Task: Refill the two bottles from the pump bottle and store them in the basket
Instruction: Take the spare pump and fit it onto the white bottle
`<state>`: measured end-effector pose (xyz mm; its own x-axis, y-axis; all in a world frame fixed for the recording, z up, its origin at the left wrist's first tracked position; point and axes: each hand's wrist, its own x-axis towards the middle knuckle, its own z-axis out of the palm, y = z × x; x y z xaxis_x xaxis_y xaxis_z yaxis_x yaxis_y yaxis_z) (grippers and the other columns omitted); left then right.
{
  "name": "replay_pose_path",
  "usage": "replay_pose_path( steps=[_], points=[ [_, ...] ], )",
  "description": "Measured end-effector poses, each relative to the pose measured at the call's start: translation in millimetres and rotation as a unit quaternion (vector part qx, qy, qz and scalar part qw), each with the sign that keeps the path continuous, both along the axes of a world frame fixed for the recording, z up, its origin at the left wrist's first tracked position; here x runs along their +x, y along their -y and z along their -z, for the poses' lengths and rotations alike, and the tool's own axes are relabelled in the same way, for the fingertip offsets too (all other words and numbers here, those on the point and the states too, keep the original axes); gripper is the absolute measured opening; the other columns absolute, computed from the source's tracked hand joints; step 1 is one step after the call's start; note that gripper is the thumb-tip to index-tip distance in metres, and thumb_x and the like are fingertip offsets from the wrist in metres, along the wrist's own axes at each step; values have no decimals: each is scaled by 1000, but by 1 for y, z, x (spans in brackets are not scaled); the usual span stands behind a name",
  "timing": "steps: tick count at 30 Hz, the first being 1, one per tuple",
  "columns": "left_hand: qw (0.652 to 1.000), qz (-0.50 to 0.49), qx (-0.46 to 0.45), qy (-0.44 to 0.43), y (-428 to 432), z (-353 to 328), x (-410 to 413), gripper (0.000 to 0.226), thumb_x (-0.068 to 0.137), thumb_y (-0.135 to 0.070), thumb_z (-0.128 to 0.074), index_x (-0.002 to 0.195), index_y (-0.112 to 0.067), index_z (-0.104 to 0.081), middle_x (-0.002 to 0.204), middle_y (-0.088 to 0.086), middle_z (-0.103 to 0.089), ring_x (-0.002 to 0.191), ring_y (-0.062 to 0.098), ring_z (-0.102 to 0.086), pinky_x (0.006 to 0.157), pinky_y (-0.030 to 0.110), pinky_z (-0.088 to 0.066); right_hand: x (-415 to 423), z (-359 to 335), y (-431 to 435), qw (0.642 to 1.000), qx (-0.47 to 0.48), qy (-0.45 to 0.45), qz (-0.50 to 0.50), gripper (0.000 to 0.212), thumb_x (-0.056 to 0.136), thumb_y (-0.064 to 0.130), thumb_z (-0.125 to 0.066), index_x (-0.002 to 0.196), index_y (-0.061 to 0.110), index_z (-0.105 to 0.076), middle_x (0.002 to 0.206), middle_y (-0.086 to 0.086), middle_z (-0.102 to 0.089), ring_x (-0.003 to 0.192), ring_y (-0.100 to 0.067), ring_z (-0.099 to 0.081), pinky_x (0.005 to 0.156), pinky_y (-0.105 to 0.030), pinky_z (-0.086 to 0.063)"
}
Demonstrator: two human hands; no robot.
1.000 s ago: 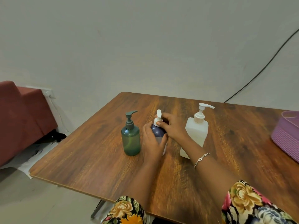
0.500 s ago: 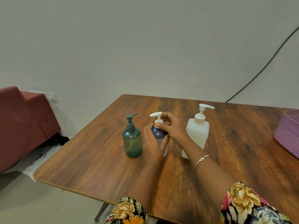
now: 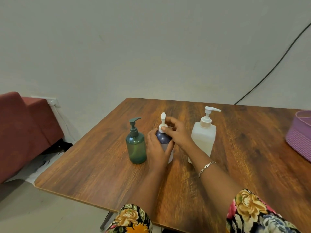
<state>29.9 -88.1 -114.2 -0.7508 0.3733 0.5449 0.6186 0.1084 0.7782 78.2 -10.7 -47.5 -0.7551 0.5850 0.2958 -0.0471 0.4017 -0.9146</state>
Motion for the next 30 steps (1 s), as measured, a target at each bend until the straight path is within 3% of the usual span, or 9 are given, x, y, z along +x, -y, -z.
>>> replay_pose_path(
  steps=[3,6,9,13,18,24,27,30],
  points=[
    [1000,-5,-7,-2,0,-1,1,69,73,-52,-62,125,-12,-42,118,1,-48,105,17,-52,86,39,-49,6,-2,1,999,-27,-6,-18,29,92,9,-53,120,12,-58,108,7,-59,102,-10,-55,92,-25,-46],
    [1000,-7,-7,2,-1,-1,1,70,72,-55,-58,125,-14,-41,119,0,-47,106,16,-52,87,39,-49,3,-1,1,1000,-17,-1,-1,23,87,10,-61,110,16,-61,102,4,-61,98,-11,-58,89,-26,-48],
    [1000,-3,2,4,-1,0,1,68,71,-55,-56,123,-11,-43,117,2,-49,106,17,-52,86,40,-49,-3,1,3,999,-12,-1,30,44,78,14,-73,119,14,-57,113,-5,-58,103,-15,-56,90,-25,-47],
    [1000,-5,-4,2,-1,0,-1,70,70,-55,-54,122,-9,-44,116,4,-50,105,19,-52,85,42,-49,-1,-1,8,1000,2,3,9,53,80,11,-70,129,10,-50,113,3,-50,103,-8,-48,81,-11,-40],
    [1000,-7,4,14,0,0,2,68,72,-51,-62,124,-12,-43,118,1,-50,104,17,-53,86,39,-50,6,3,7,996,-76,-28,-49,42,90,1,-53,131,9,-48,113,8,-57,112,-10,-52,93,-20,-43],
    [1000,-5,5,17,0,0,1,68,71,-50,-61,124,-13,-42,119,1,-50,107,15,-52,88,38,-49,-2,5,5,999,-37,-31,15,33,80,3,-69,109,12,-57,105,1,-61,104,-17,-58,91,-26,-48],
    [1000,-1,6,14,0,0,1,67,71,-50,-61,124,-12,-42,119,1,-50,107,16,-52,88,40,-49,-5,3,6,999,-22,-9,23,37,77,5,-72,109,13,-55,108,-1,-60,102,-15,-56,90,-26,-47],
    [1000,-3,7,14,0,1,0,69,70,-57,-57,124,-15,-42,119,0,-49,107,15,-53,87,39,-50,-1,3,5,996,-82,-25,-18,36,83,5,-66,114,19,-55,112,1,-60,109,-16,-56,95,-30,-47]
  ],
)
